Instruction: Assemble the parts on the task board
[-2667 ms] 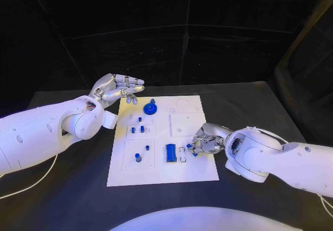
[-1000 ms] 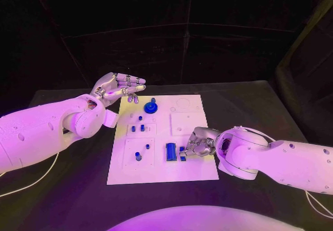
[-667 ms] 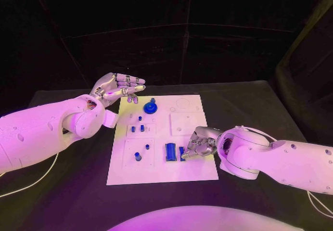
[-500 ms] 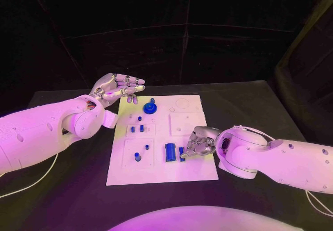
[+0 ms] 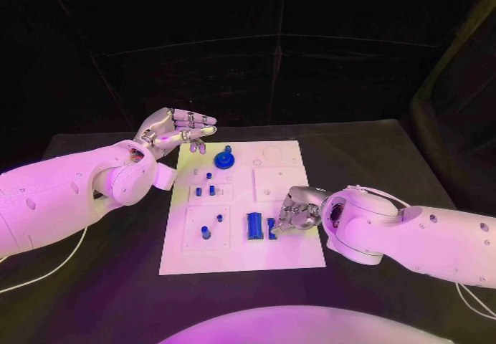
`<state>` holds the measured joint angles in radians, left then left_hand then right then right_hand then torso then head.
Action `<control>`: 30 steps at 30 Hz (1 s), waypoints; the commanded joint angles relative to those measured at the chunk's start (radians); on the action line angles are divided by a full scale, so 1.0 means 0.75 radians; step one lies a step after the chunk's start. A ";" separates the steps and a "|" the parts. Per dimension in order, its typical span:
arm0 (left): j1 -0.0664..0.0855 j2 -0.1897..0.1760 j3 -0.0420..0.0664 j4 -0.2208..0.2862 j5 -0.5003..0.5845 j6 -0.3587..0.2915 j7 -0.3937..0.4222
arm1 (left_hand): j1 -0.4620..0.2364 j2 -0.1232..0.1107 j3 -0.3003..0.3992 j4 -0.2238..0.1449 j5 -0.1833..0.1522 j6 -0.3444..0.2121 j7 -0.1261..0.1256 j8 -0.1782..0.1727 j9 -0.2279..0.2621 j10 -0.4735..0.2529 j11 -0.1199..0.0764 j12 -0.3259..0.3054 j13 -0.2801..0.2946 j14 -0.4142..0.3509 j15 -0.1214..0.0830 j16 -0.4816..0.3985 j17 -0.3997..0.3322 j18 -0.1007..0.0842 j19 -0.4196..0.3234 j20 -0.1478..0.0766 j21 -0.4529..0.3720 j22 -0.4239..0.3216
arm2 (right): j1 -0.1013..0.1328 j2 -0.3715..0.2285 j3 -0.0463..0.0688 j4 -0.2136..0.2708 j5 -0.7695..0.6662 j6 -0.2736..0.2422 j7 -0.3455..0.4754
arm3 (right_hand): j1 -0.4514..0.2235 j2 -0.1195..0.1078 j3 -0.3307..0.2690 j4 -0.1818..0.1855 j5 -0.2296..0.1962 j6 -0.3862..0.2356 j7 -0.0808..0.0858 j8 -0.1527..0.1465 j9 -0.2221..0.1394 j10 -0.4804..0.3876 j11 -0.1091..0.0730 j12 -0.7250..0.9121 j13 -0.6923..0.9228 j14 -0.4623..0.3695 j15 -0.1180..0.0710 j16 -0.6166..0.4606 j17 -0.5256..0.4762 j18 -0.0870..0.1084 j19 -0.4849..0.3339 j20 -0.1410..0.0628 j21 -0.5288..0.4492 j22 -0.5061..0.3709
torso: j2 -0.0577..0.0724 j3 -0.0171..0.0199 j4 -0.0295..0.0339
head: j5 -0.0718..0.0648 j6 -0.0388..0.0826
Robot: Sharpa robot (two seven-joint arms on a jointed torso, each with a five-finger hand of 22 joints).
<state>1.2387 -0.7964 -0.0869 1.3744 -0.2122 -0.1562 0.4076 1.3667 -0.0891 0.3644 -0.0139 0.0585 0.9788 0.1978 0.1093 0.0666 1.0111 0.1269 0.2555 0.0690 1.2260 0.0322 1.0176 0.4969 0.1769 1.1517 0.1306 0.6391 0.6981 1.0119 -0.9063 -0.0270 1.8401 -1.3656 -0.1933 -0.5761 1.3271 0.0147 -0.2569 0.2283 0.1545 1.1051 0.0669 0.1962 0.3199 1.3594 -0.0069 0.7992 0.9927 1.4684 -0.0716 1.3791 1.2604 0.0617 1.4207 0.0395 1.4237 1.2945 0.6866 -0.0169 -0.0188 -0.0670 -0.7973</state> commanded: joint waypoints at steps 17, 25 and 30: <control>-0.011 0.002 0.001 -0.027 0.101 0.021 0.014 | -0.081 -0.014 -0.102 0.043 0.001 -0.029 0.003 0.020 0.001 -0.041 0.010 0.038 0.005 -0.177 0.026 -0.165 -0.097 0.003 -0.128 0.028 -0.134 -0.078 | 0.066 -0.053 0.001 -0.198 0.972 -0.269 0.996 | 0.297 0.043 0.043 -0.090 -0.069 -0.227 0.157 -0.107 -0.069 -0.360 0.166 -0.792 -0.672 -0.345 0.138 -1.166 -1.043 0.153 -0.627 0.136 -0.977 -1.073 | -0.060 -0.0121 -0.0269 | -0.007 0.094; -0.033 0.019 0.001 -0.108 0.249 0.055 0.046 | -0.043 0.029 -0.227 0.071 -0.011 -0.026 0.004 0.035 0.000 -0.065 0.049 0.014 -0.008 -0.407 0.116 -0.762 -0.364 -0.011 -0.419 0.125 -0.541 -0.377 | 0.105 0.079 0.002 -0.497 1.366 -0.198 1.257 | 0.285 0.061 0.022 -0.199 -0.084 -0.267 0.168 -0.169 -0.167 -0.419 0.221 -0.962 -0.993 -0.601 0.263 -1.620 -1.358 0.159 -0.742 0.256 -1.396 -1.350 | -0.101 -0.0132 -0.0459 | 0.016 0.171; -0.047 0.040 0.001 -0.167 0.320 0.041 0.076 | -0.018 0.057 -0.294 0.076 -0.007 -0.030 -0.009 -0.001 -0.002 -0.054 0.060 -0.071 -0.009 -0.397 0.154 -0.978 -0.472 0.013 -0.519 0.184 -0.686 -0.514 | 0.111 0.162 0.004 -0.650 1.489 -0.163 1.327 | 0.222 0.088 0.032 -0.288 -0.082 -0.270 0.177 -0.175 -0.239 -0.421 0.229 -0.975 -1.144 -0.542 0.271 -1.718 -1.499 0.164 -0.653 0.265 -1.526 -1.456 | -0.124 -0.0107 -0.0430 | 0.028 0.206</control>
<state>1.2029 -0.7689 -0.0874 1.2552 -0.0494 -0.1368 0.4255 1.3573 -0.0538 0.1478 0.0432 0.0547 0.9569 0.1985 0.1110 0.0666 0.9701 0.1682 0.2069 0.0637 0.9209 0.1488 0.2949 0.1480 0.1770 0.7674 0.2678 0.1308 0.3198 1.0923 -0.7901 -0.0251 1.3658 -0.3983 -0.3413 0.3063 1.4988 0.0819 -0.2321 0.0151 0.0962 0.9044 0.1985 0.0684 0.1427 1.0452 0.1612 0.0708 0.1388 1.0607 0.1306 0.0939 0.1404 0.1714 0.9284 0.2387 0.2831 0.2055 0.6068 -0.0264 -0.0501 -0.0499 -0.6518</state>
